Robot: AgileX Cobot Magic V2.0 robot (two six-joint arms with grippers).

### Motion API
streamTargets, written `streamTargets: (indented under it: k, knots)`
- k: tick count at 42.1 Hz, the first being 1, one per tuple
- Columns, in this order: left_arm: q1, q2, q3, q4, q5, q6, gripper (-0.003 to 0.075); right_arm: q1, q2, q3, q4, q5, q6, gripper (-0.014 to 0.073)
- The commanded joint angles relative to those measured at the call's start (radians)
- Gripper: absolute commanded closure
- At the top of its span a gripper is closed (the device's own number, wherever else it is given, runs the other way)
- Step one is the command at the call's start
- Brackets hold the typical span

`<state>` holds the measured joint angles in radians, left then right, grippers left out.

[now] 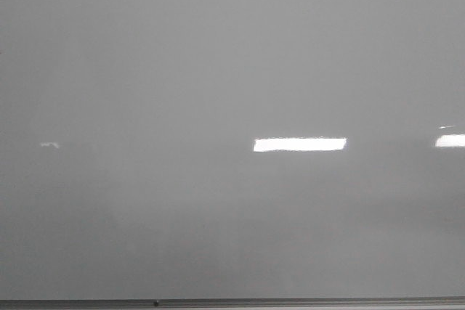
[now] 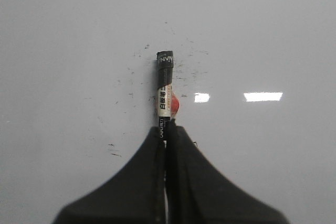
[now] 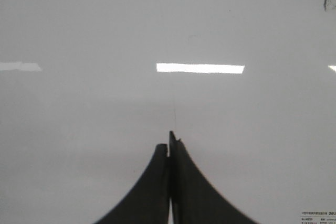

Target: Write number 9 on whiteboard

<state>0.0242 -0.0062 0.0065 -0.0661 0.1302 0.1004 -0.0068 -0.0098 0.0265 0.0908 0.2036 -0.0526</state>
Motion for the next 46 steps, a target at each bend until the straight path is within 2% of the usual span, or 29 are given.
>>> streamTargets:
  k: [1, 25, 31, 36, 39, 46]
  knots:
    - [0.001, -0.017, 0.002, -0.002, -0.090, -0.008, 0.0739, 0.000, -0.019, -0.003, 0.002, -0.084, -0.005, 0.0664]
    - [-0.013, -0.017, 0.002, -0.002, -0.090, -0.008, 0.0739, 0.000, -0.019, -0.003, 0.003, -0.088, -0.005, 0.0664]
    - [-0.013, -0.017, 0.002, -0.014, -0.190, -0.008, 0.0739, 0.000, -0.019, -0.010, 0.012, -0.149, -0.005, 0.0664]
    - [-0.013, -0.017, -0.036, -0.028, -0.276, -0.008, 0.0739, 0.000, -0.019, -0.073, 0.014, -0.131, -0.005, 0.0664]
    - [-0.013, -0.015, -0.102, -0.028, -0.249, -0.008, 0.0739, 0.000, -0.019, -0.138, 0.014, -0.078, -0.005, 0.0664]
    - [-0.013, 0.056, -0.284, -0.028, -0.030, -0.008, 0.0739, 0.000, 0.045, -0.335, 0.014, 0.077, -0.005, 0.0664]
